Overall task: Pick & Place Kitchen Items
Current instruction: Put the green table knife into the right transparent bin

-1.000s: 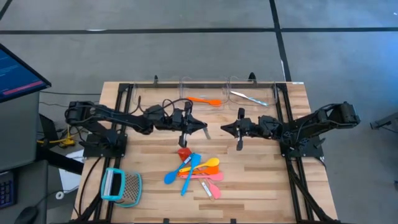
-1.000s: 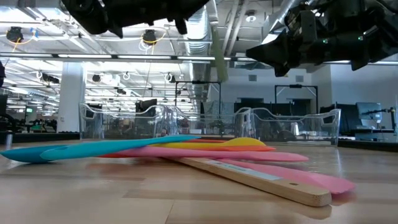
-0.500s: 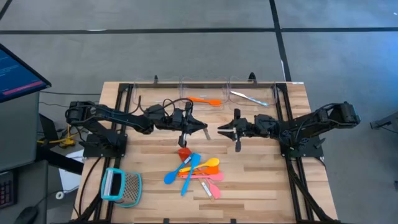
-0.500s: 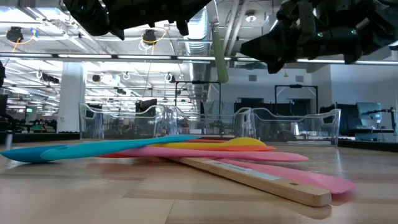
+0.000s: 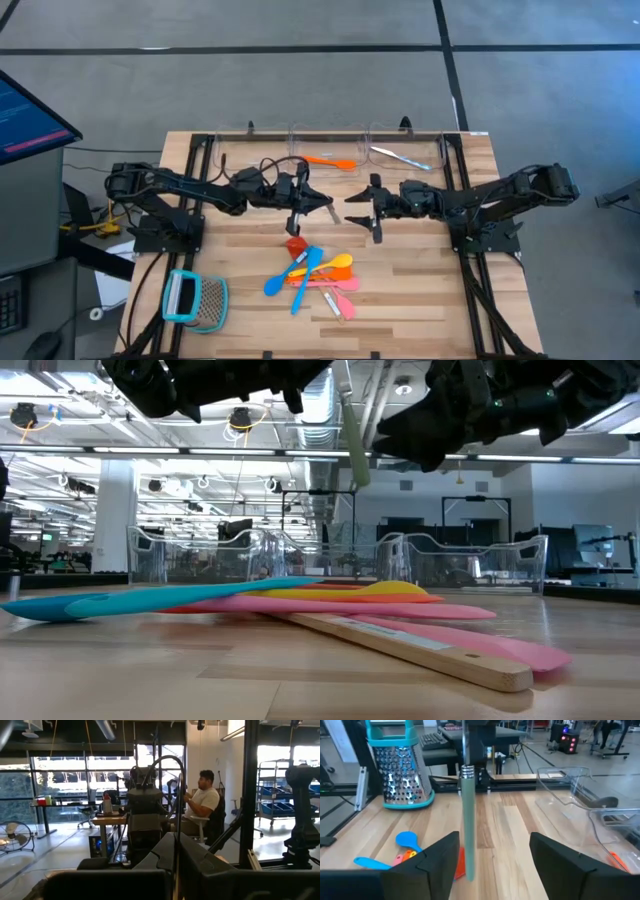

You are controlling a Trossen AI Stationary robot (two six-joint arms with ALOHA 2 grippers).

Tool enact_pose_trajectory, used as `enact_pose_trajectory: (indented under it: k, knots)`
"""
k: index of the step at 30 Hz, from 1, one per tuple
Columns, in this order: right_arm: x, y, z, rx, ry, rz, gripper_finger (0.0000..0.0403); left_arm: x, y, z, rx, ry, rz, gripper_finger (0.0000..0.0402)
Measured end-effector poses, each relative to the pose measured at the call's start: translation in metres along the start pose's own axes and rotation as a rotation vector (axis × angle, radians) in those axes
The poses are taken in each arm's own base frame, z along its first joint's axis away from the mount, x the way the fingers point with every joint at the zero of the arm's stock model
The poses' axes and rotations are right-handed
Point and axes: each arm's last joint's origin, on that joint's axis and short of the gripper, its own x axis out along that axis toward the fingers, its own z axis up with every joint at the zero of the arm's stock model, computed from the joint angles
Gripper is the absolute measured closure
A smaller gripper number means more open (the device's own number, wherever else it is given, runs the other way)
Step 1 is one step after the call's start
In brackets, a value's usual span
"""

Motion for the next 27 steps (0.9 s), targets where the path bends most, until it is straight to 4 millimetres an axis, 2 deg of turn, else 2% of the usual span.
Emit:
enact_pose_trajectory:
  k: [10,15,21,27]
  knots:
    - [0.000,0.001,0.004,-0.001,-0.037,0.039,0.0195,0.011,0.002,0.015,0.009,-0.042,0.001,0.0401]
    - [0.000,0.001,0.005,-0.002,-0.047,0.039,0.0206,0.018,0.004,0.006,0.002,-0.006,0.004,0.0401]
    - [0.000,0.001,0.004,-0.002,-0.043,0.038,0.0214,0.038,0.009,-0.005,-0.004,0.007,0.004,0.0401]
    - [0.000,0.001,0.004,-0.001,-0.037,0.036,0.0225,0.047,0.010,-0.003,-0.010,-0.010,-0.024,0.0401]
